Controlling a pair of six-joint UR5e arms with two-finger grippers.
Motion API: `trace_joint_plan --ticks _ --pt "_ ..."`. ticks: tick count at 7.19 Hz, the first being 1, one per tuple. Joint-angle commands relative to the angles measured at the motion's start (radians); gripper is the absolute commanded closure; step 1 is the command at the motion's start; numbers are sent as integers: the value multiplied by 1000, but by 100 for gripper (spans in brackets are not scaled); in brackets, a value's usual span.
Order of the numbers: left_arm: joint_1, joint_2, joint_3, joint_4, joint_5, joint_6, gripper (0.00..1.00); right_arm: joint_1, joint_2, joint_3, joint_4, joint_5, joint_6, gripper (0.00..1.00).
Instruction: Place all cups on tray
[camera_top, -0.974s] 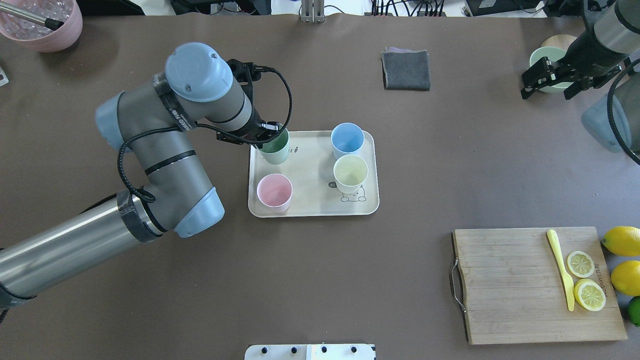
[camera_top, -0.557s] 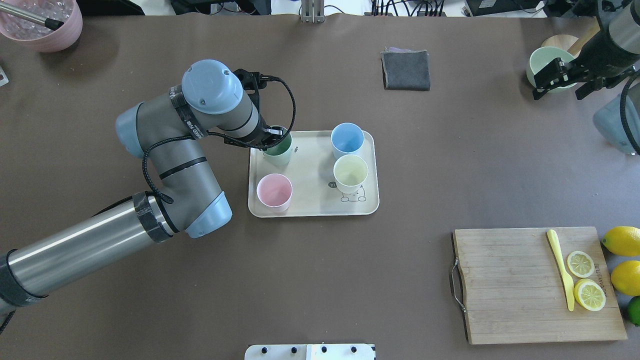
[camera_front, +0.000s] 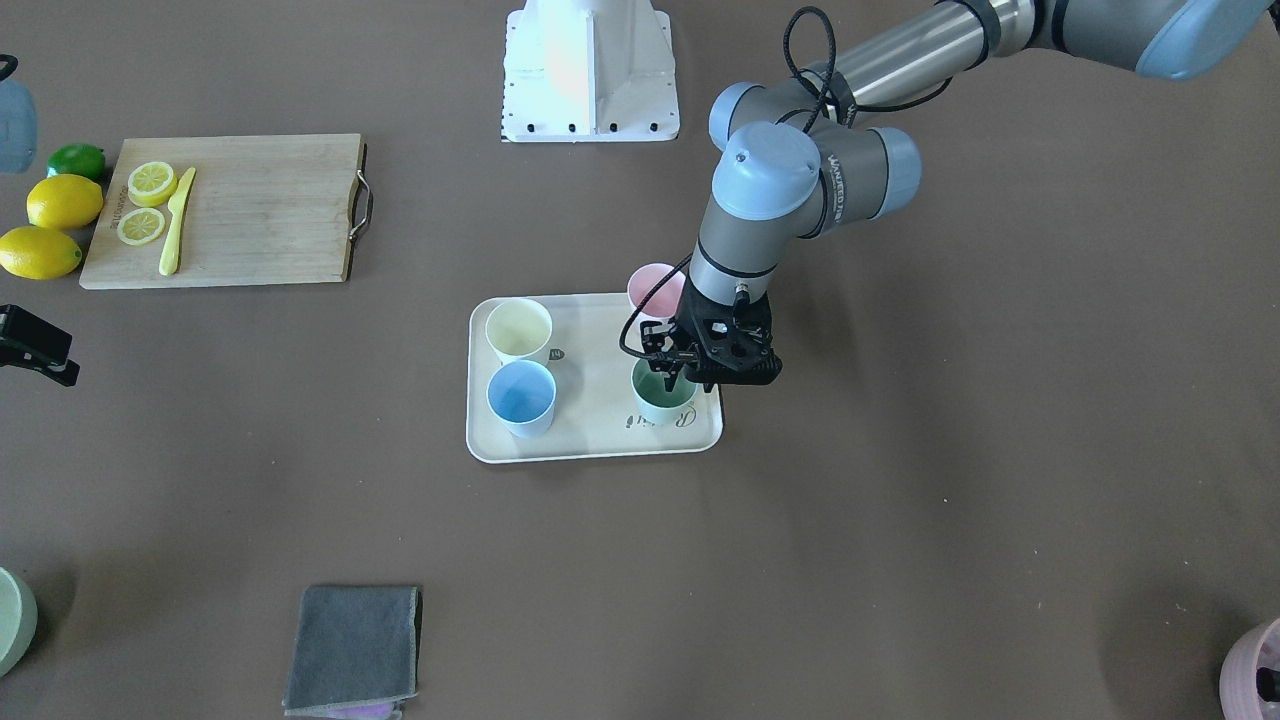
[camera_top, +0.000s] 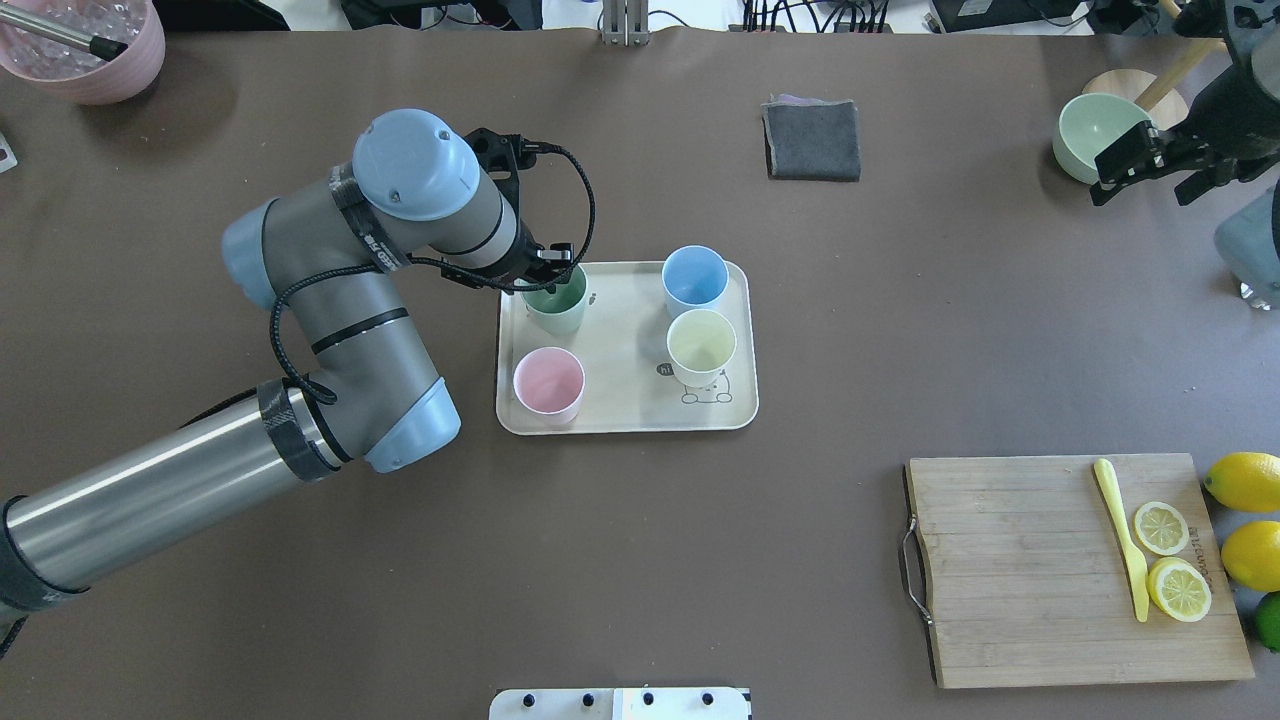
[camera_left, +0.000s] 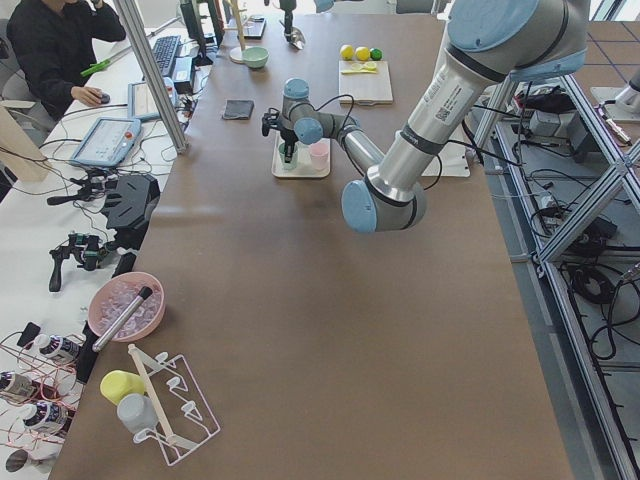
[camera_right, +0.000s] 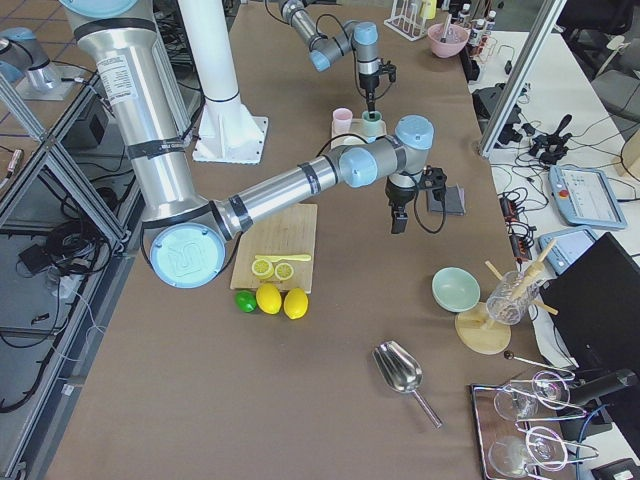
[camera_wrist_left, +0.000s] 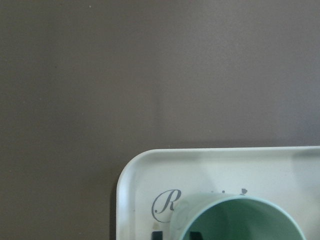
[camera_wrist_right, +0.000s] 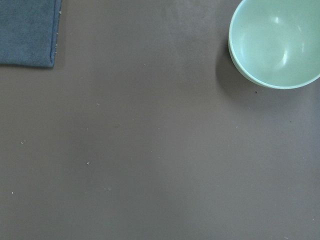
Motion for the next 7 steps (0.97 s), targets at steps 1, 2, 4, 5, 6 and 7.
trace_joint_plan --ticks 1,2,4,5,6,7 --pt "-109 22 -157 174 -104 107 2 47 -57 5 0 28 -66 0" --pt "-164 124 -297 238 -106 246 2 74 -102 5 5 32 -108 0" --pt "-323 307 -398 197 -111 343 2 148 -200 0 11 42 -233 0" --pt "-384 382 -405 127 -109 343 2 205 -238 -5 10 42 -308 0" --pt "-486 470 -392 43 -132 366 2 255 -268 -8 5 40 -349 0" --pt "-526 529 -351 4 -193 474 2 291 -294 -12 3 34 -407 0"
